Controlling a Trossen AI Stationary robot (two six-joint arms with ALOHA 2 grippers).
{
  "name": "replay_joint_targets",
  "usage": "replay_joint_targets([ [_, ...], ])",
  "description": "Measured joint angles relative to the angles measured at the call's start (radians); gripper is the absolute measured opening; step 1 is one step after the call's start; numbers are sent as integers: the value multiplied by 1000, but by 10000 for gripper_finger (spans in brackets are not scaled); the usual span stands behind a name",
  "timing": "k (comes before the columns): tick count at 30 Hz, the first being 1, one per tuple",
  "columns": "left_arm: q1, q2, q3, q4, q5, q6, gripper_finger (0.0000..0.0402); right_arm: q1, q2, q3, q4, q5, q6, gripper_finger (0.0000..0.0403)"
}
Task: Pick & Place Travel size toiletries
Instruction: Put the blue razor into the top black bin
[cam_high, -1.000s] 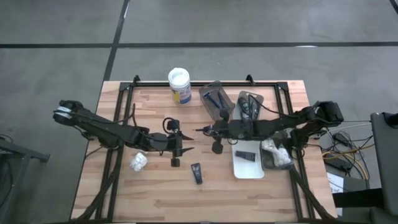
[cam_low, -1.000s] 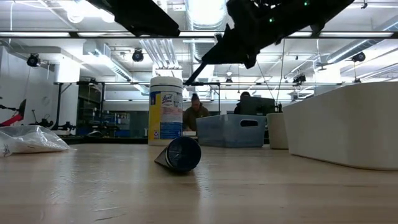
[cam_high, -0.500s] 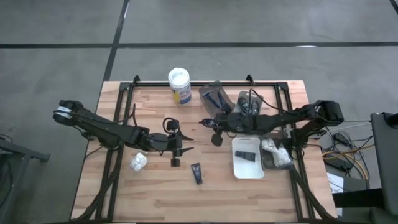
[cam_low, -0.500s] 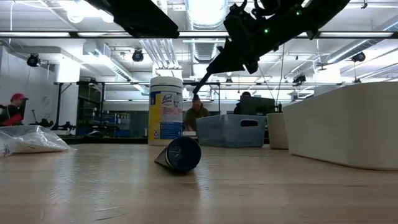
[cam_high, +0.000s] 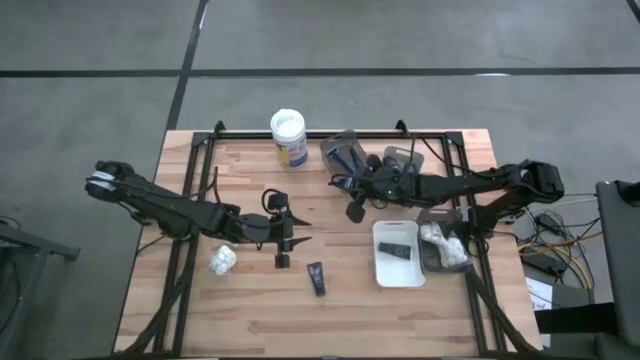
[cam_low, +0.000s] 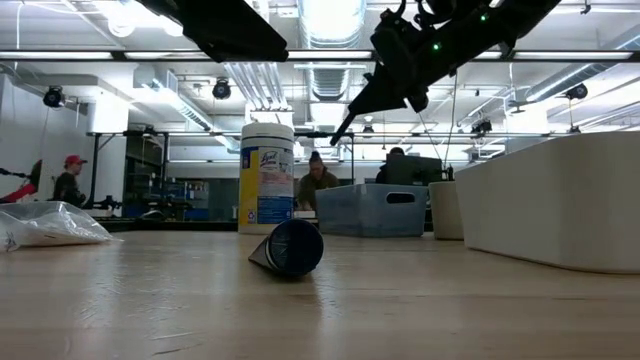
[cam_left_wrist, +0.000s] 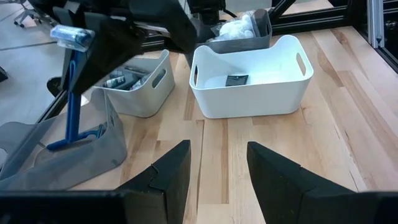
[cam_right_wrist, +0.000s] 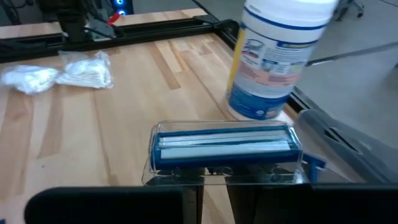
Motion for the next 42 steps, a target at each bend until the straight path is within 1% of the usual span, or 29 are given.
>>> replay_joint_targets([
  [6,0,0,0,0,0,-6,163,-41,-47,-29,-11,0,1,38],
  [16,0,0,0,0,0,-13,163,-87,-113,-113,-4,4,56,38],
  [21,0,0,0,0,0,-23,163,-91,-133,-168,1,84,105,38],
  [26,0,0,0,0,0,-24,163,-90,-135,-206,9,108,154,38],
  [29,0,0,0,0,0,-24,163,-91,-131,-214,9,136,163,38],
  [37,0,0,0,0,0,-18,163,-93,-131,-214,9,140,174,38],
  [42,0,0,0,21,0,-12,163,-116,-131,-213,10,140,172,38],
])
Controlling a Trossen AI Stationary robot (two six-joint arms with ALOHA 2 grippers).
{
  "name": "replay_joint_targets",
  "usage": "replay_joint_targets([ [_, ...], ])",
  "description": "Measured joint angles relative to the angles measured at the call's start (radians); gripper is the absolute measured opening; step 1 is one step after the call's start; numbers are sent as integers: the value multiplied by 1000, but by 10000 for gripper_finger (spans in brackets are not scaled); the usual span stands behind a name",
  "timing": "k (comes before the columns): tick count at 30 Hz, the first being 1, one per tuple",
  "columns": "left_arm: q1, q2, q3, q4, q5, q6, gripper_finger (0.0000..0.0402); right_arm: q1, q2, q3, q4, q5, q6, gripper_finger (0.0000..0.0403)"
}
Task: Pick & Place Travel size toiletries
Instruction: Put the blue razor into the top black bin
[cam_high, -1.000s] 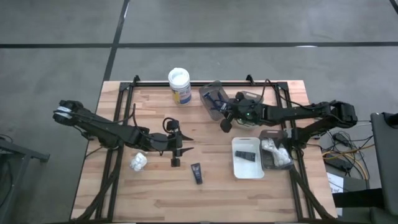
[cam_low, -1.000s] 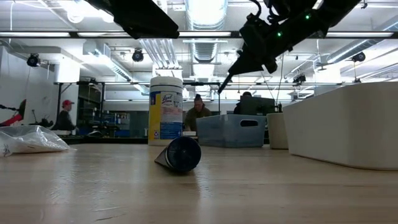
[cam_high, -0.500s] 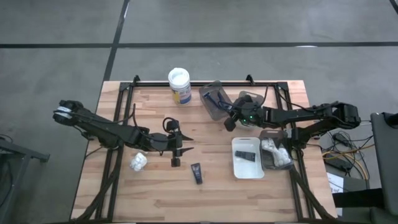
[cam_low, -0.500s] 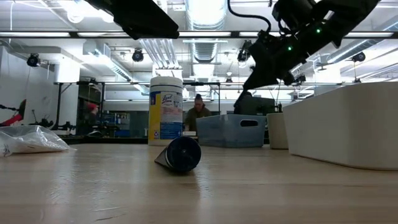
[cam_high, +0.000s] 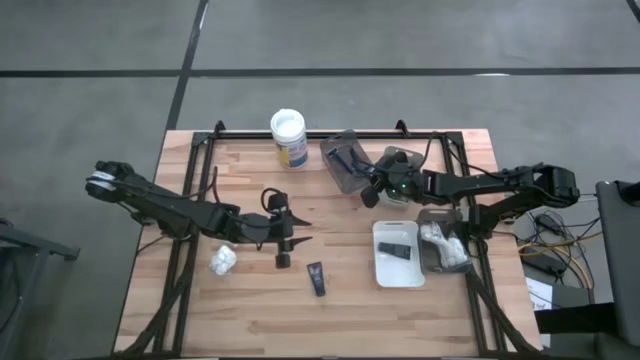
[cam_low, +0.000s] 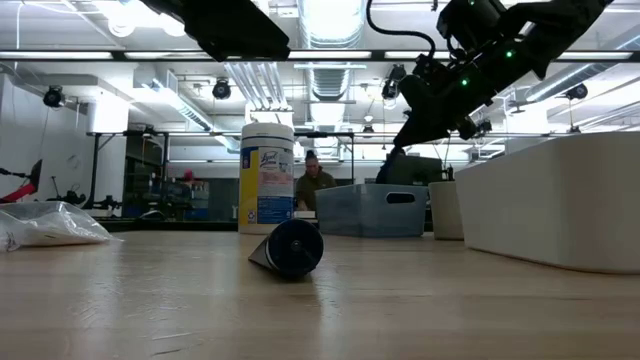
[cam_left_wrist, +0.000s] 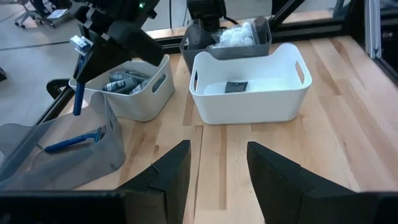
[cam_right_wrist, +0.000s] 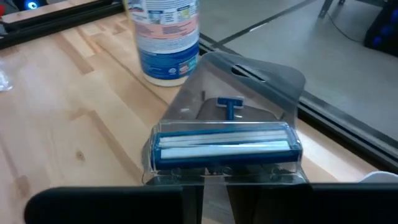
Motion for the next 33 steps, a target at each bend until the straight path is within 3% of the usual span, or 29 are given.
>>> replay_joint_targets([
  [11,-5,31,0,-10,26,-79,163,-34,11,0,6,-15,22,38],
  [18,-5,70,0,-16,27,3,163,-105,56,3,76,-11,28,38],
  [27,-3,104,0,-15,27,162,163,-128,216,6,250,-50,44,40],
  [33,-3,105,0,-13,26,180,163,-135,298,65,253,-61,31,74],
])
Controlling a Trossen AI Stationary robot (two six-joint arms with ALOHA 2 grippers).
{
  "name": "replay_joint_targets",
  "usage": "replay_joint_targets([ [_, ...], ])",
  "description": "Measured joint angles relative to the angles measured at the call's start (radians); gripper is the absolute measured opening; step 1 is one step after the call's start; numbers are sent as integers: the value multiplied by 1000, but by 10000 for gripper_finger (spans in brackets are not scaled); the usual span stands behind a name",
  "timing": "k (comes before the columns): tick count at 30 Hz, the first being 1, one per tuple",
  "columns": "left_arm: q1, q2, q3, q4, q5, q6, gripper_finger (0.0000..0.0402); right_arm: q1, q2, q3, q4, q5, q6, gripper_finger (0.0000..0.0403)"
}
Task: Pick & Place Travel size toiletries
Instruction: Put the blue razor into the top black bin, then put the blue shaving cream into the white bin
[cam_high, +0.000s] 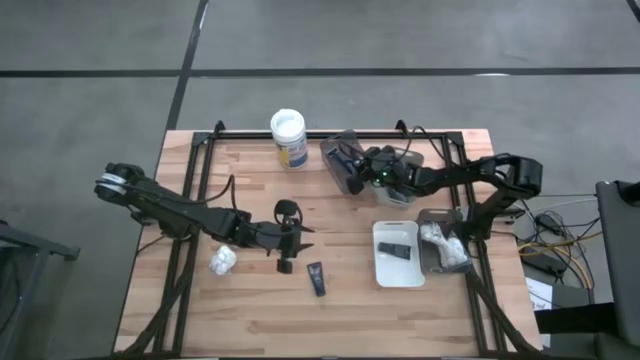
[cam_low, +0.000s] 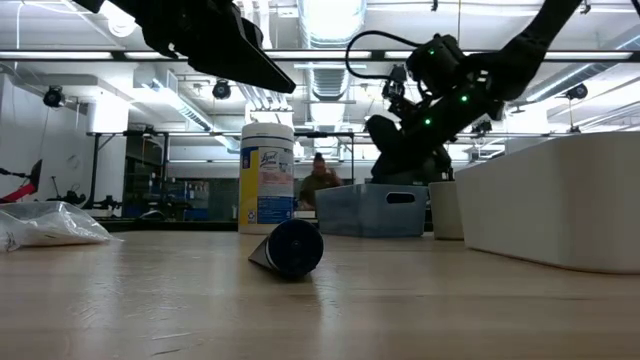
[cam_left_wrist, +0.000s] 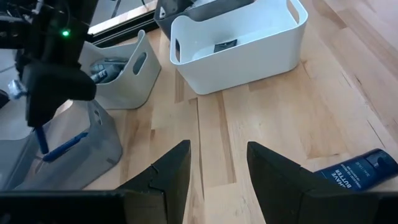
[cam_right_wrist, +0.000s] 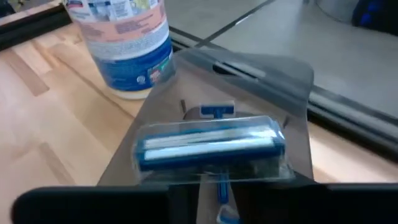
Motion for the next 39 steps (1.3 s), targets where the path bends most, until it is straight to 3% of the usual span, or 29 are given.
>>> replay_joint_targets([
  [11,0,0,0,-1,0,-25,163,-16,-11,77,-171,-3,-33,181],
  [17,0,0,0,0,0,-69,163,-14,-72,77,-236,-18,-16,219],
  [25,0,0,0,14,5,-124,163,43,-195,73,-360,-37,43,242],
  [34,-12,0,1,14,65,-230,163,232,-243,54,-360,-25,92,254],
  [39,-44,0,1,20,76,-264,163,360,-243,53,-360,12,138,241],
])
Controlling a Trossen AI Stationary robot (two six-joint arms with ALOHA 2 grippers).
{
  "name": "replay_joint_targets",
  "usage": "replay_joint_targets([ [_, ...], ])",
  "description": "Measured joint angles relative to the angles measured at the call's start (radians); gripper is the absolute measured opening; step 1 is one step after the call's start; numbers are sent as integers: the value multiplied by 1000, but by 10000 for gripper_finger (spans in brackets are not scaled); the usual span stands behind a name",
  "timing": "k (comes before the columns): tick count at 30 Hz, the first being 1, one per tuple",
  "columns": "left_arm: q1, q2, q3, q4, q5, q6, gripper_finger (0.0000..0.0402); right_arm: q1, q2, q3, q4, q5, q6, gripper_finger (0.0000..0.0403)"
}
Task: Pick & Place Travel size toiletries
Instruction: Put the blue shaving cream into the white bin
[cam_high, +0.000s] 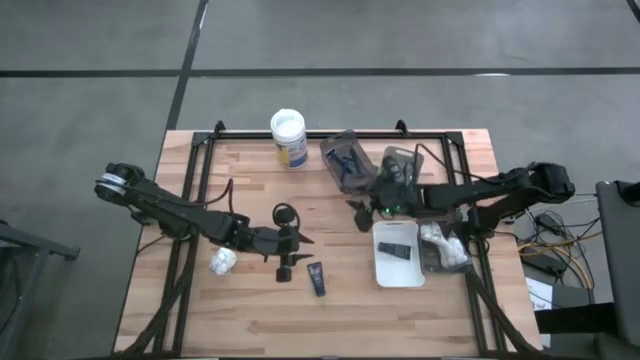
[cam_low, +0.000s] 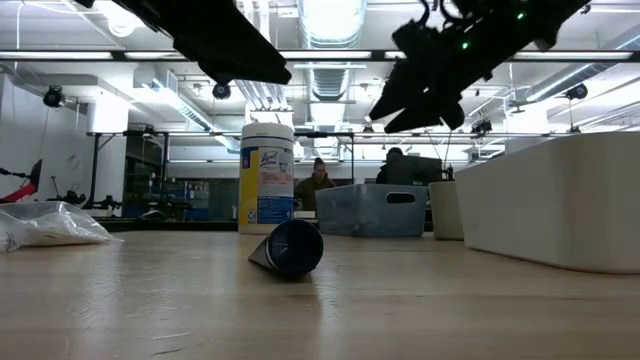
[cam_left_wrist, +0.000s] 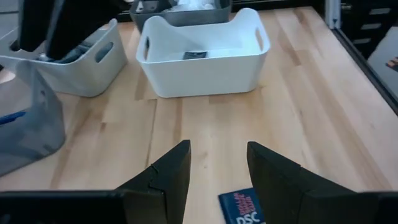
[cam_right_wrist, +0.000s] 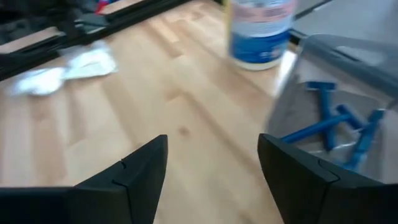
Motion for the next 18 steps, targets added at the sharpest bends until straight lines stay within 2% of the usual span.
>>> replay_joint_targets([
  [6,-35,1,0,1,0,14,163,196,11,-9,0,42,46,221],
  [10,-56,24,0,8,55,13,163,327,28,-17,3,48,71,212],
  [13,-67,55,0,18,111,10,163,419,49,-20,15,113,99,205],
  [18,-72,118,0,31,148,9,163,533,85,-21,66,226,106,194],
])
